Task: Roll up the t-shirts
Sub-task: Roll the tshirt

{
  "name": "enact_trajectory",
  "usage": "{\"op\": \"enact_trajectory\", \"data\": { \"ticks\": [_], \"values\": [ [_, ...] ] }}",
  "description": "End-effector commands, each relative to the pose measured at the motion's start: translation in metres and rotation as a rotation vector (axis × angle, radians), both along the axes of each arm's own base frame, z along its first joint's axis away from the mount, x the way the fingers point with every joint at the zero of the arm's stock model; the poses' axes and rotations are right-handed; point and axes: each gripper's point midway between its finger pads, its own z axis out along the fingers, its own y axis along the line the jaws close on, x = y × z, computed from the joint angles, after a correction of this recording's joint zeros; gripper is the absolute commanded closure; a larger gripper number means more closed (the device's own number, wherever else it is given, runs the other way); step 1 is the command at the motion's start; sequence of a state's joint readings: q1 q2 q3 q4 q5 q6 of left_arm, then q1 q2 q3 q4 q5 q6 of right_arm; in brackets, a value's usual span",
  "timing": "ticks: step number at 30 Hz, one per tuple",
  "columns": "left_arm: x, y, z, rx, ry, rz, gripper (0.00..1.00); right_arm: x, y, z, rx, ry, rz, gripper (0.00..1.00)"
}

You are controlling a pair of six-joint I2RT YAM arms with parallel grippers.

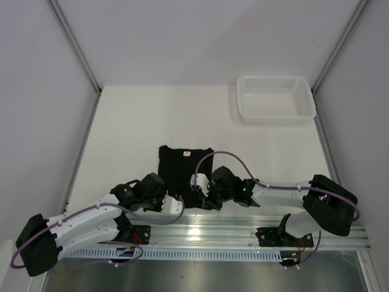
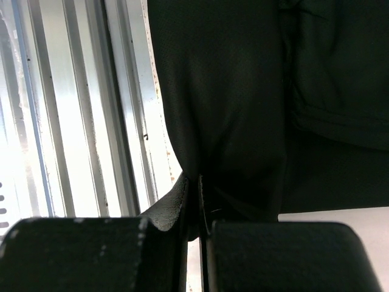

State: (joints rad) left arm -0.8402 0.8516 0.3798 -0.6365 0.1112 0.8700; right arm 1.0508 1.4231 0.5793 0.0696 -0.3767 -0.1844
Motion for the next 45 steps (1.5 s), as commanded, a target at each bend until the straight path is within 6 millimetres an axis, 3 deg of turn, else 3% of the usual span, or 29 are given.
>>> {"op": "enact_trajectory", "data": {
  "ticks": [1,6,10,14,17,22,27,34,40,45],
  "values": [
    [-0.007,0.003,0.006,-0.002,0.025,0.016,0.92,0.001,0.007,0.025,0.044,0.000,0.013,1.00],
    [-0.032,0.008,0.019,-0.011,0.121,-0.021,0.96,-0.013,0.002,0.030,0.024,0.063,0.055,1.00],
    [-0.064,0.006,0.035,-0.044,0.258,-0.111,0.95,-0.037,-0.004,0.040,0.005,0.166,0.137,1.00],
    [-0.083,-0.001,0.054,-0.077,0.362,-0.183,0.94,-0.058,-0.008,0.050,0.002,0.277,0.210,1.00],
    [-0.086,-0.001,0.055,-0.044,0.413,-0.212,0.92,-0.055,-0.011,0.048,-0.029,0.296,0.201,1.00],
    [-0.073,0.003,0.051,-0.018,0.420,-0.209,0.88,-0.032,-0.007,0.037,-0.051,0.333,0.155,1.00],
    [-0.055,0.007,0.046,-0.002,0.439,-0.155,0.88,-0.008,0.006,0.039,-0.050,0.330,0.158,1.00],
    [-0.031,0.002,0.047,-0.006,0.451,-0.105,0.89,0.014,0.000,0.026,-0.090,0.344,0.114,0.99],
    [-0.027,0.006,0.036,0.028,0.449,-0.099,0.88,0.021,0.003,0.016,-0.104,0.353,0.092,0.93],
    [-0.018,0.009,0.029,0.054,0.428,-0.082,0.87,0.036,0.004,0.012,-0.115,0.317,0.026,0.80]
  ]
}}
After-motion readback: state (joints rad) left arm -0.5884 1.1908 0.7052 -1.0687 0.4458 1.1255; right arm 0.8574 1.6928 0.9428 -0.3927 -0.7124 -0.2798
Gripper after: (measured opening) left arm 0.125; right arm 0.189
